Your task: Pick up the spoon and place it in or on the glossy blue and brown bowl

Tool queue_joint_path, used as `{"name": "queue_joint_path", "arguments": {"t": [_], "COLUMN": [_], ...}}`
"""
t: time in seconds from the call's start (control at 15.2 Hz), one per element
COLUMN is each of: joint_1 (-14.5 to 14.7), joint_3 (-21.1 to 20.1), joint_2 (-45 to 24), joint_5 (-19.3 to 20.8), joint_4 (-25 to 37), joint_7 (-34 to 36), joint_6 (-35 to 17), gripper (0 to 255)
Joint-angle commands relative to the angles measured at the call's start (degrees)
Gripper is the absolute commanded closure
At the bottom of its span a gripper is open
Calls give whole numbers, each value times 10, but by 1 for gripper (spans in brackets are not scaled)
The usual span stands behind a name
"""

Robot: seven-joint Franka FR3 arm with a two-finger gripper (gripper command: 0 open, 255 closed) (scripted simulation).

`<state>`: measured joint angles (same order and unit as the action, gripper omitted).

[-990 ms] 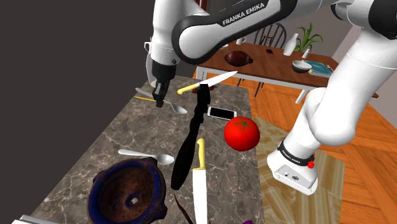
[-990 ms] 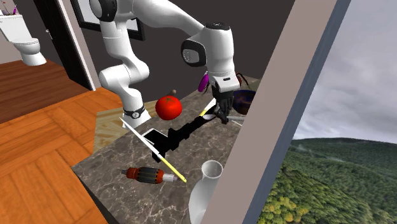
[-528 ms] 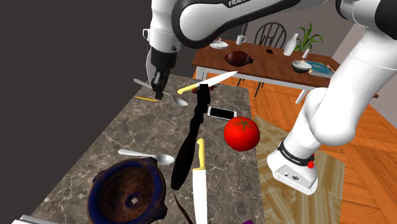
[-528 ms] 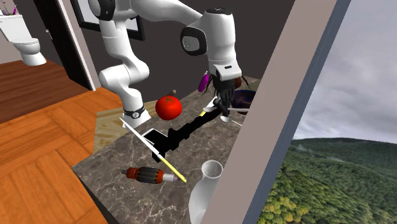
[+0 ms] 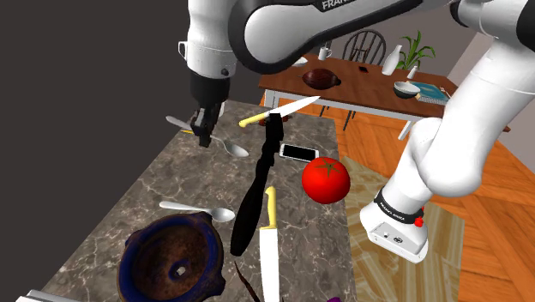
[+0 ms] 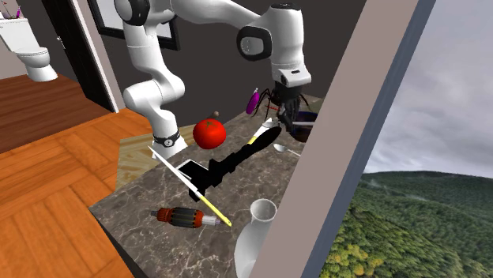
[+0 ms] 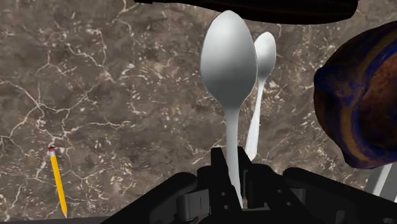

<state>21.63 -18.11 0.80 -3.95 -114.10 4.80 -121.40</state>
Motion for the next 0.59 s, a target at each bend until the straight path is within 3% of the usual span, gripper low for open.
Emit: {"name": "queue_joint_path", "arguments": {"t": [0.0, 0.53], "joint_1": [13, 71], "joint_3": [-13, -65], "joint_2": [-5, -54], "joint_5": [6, 48], "joint_4": [3, 53], "joint_7": [29, 157], "joint_6": [-3, -2], "gripper": [255, 255]}}
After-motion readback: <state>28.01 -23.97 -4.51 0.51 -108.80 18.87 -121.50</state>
